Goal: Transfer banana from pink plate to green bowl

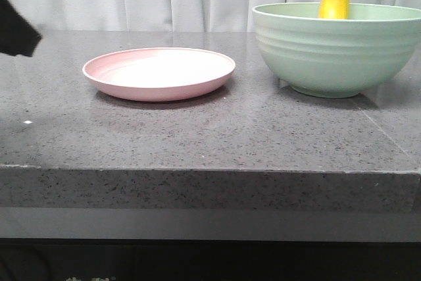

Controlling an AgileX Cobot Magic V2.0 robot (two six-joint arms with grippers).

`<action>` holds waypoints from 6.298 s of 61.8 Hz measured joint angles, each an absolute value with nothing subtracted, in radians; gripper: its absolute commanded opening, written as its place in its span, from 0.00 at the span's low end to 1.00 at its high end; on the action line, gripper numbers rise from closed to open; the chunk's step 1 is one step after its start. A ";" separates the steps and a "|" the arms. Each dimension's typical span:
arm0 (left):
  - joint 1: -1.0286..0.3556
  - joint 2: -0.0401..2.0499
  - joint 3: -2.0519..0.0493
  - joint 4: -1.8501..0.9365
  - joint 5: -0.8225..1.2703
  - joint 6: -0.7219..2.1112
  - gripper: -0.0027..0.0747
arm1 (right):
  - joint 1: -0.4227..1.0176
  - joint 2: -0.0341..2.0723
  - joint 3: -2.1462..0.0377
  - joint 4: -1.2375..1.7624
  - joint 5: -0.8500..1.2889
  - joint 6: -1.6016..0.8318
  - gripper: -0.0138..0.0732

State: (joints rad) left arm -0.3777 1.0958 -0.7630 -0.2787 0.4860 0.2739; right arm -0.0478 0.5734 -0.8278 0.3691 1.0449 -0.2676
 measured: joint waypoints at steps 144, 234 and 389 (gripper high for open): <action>-0.022 -0.006 0.002 -0.040 -0.018 0.013 0.01 | -0.048 0.573 -0.828 0.369 1.046 -0.268 0.08; -0.073 -0.006 0.002 -0.039 -0.018 0.013 0.01 | -0.048 0.573 -0.828 0.369 1.046 -0.268 0.08; -0.073 -0.006 0.002 -0.039 -0.018 0.013 0.01 | -0.018 -0.009 0.028 0.023 0.033 0.067 0.08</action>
State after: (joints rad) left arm -0.0727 -0.0063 0.0024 -0.0388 -0.0184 0.0130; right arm -0.0185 -0.0091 0.0275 0.0227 0.0332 0.0671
